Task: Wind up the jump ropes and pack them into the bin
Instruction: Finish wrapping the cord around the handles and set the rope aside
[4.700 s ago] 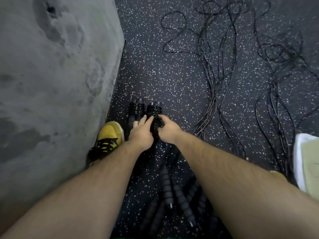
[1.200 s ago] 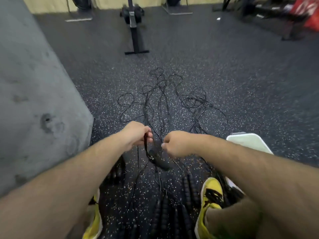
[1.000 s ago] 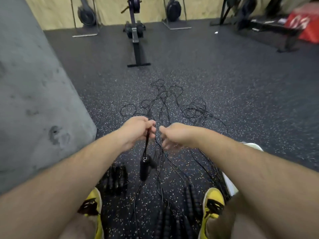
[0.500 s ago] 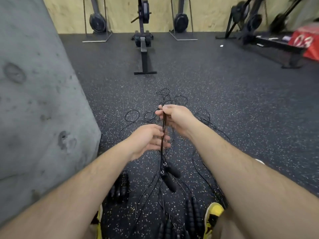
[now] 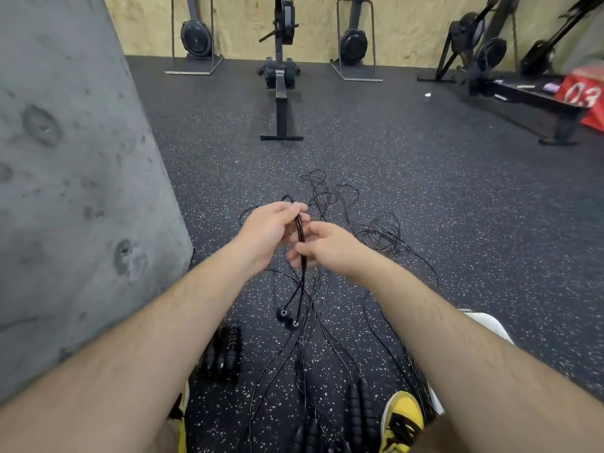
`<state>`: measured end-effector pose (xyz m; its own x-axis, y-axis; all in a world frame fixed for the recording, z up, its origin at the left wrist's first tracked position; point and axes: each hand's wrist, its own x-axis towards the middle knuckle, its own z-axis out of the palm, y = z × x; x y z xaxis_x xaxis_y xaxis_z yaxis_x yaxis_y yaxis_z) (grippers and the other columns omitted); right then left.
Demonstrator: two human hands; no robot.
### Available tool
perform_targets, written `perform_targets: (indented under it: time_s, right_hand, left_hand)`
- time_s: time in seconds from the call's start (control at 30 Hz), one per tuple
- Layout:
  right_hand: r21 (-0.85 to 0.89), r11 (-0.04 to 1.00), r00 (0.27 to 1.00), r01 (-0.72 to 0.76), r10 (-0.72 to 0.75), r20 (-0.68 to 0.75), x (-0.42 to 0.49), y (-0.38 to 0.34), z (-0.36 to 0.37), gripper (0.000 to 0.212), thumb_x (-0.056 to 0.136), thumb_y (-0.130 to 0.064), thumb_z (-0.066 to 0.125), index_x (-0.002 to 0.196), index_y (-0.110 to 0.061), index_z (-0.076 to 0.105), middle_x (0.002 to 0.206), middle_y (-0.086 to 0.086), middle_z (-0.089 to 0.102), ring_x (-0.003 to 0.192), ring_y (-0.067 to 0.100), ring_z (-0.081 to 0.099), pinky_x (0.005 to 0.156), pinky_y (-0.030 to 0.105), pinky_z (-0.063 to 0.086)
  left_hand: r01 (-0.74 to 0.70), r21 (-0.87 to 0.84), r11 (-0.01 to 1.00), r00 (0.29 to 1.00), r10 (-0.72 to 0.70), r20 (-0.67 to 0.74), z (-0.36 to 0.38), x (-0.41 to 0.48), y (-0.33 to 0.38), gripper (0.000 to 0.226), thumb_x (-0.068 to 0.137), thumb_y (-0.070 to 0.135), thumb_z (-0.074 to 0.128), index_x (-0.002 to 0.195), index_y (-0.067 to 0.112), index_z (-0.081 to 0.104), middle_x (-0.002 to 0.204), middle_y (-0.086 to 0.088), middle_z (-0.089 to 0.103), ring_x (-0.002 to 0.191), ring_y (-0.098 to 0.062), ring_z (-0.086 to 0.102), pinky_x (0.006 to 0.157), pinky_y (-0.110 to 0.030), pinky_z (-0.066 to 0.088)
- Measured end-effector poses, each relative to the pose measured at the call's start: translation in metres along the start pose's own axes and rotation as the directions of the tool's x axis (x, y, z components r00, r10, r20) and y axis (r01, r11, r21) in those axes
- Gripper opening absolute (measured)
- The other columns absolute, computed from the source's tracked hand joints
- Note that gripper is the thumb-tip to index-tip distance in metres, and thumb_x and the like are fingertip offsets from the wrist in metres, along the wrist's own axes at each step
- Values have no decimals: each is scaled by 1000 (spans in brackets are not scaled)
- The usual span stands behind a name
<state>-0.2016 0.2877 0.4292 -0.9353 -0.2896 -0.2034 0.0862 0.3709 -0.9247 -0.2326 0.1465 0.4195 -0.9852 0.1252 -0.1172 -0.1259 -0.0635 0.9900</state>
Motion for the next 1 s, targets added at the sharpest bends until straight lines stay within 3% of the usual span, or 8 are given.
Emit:
perform_targets:
  time_s: [0.13,0.23,0.4,0.53,0.63,0.77,0.87,1.0]
  right_hand:
    - [-62,989,988,136,-140,-65,6,0,4,16,103,-20,51,112,-13,62,92,4,75,85,21,74,88,48,58]
    - [-1,979,972,203,-201,-120,8,-7,9,18,103,-13,49,115,-12,62,92,10,74,77,20,73,74,35,61]
    - [-3,958,948,286,-283,-148,9,-18,11,16,101,-9,52,113,-7,63,96,10,74,81,29,74,78,53,59]
    - [-17,948,936,317,-315,-158,11,-21,11,15,100,-9,54,107,-10,67,92,6,74,77,27,74,76,44,61]
    - [-6,937,914,350,-343,-218,11,-22,10,18,98,-9,56,101,-18,71,87,5,75,78,25,74,76,44,62]
    - [46,932,894,358,-329,-306,14,-25,6,16,97,-10,58,98,-15,73,82,3,74,75,17,71,68,37,62]
    - [81,941,900,328,-285,-330,18,-24,3,13,97,-14,60,99,-10,72,83,0,75,72,13,64,65,33,55]
    - [34,945,896,325,-296,-331,16,-23,0,23,100,-26,55,102,-11,72,91,-3,76,76,6,63,66,28,53]
  left_hand:
    - [-83,46,996,996,84,-23,-10,-1,7,16,101,21,60,106,16,75,94,1,73,87,-21,65,82,-35,52]
    - [-156,56,986,988,157,-11,-14,-7,13,19,102,25,60,109,16,75,97,-5,73,80,-26,60,73,-36,49]
    - [-232,48,972,973,232,-5,-16,-17,24,22,103,28,59,119,32,74,107,-2,74,75,-16,56,64,-30,46]
    - [-268,64,961,963,269,3,-18,-22,25,25,104,29,56,124,35,71,103,-2,72,78,-21,54,64,-34,47]
    - [-249,124,960,968,248,26,-21,-22,19,31,105,42,48,127,36,69,98,-1,70,81,-20,55,74,-41,51]
    - [-110,166,980,991,95,99,-23,-24,6,44,110,41,38,134,14,63,106,-3,70,94,-18,70,90,-42,53]
    - [-114,388,915,979,37,202,-27,-27,-7,21,106,21,52,122,20,66,113,0,76,110,-18,71,106,-44,50]
    - [-192,562,804,981,175,85,-24,-23,-10,21,95,26,68,79,37,72,93,-4,78,96,-36,70,92,-55,54]
